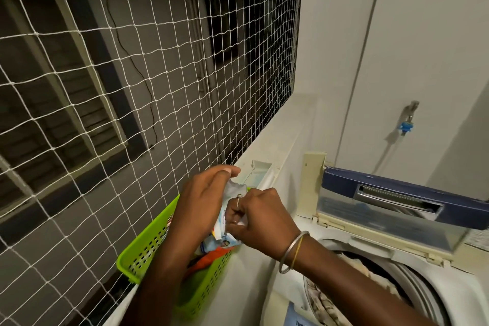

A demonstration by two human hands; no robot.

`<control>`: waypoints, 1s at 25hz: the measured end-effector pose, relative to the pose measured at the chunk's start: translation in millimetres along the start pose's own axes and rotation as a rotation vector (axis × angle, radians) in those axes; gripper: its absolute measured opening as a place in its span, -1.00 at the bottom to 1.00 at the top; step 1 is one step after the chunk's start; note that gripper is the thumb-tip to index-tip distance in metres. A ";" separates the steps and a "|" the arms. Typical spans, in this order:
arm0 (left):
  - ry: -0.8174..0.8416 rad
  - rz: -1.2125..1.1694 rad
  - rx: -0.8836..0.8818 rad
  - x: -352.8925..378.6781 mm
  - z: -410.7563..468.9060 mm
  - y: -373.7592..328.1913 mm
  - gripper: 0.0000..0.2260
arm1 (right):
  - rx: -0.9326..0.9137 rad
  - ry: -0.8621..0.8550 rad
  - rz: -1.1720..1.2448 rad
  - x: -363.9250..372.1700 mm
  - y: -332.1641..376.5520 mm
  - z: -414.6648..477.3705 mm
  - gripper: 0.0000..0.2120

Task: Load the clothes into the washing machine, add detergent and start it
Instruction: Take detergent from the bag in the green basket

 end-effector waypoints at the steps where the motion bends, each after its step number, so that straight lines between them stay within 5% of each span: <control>1: -0.010 0.018 0.004 0.9 -1.4 -2.1 -0.69 | -0.030 0.001 0.000 -2.1 -0.1 -0.1 -0.82; 7: -0.072 0.211 0.049 9.4 -10.6 -15.7 -0.68 | -0.054 -0.044 0.063 -14.0 -12.1 -5.5 -0.75; 13: -0.127 0.576 0.235 35.5 -11.6 -47.3 -0.62 | 0.046 -0.114 0.456 -33.2 -38.9 -4.2 -0.85; 19: -0.092 0.515 0.217 95.5 9.5 -55.5 -0.63 | 0.204 -0.145 0.682 -29.4 -98.4 12.9 -0.76; 25: -0.141 0.285 0.011 128.9 57.6 -29.8 -0.78 | 0.384 -0.164 0.868 -13.2 -146.4 28.0 -0.84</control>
Point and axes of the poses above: each hand's wrist, its own z-axis towards the middle knuckle, its own x-axis out of the palm, y = z × x, the point moved 4 cm from there along z, towards the middle knuckle, and after that the axes turned 8 degrees about -z, right-handed, at the moved point
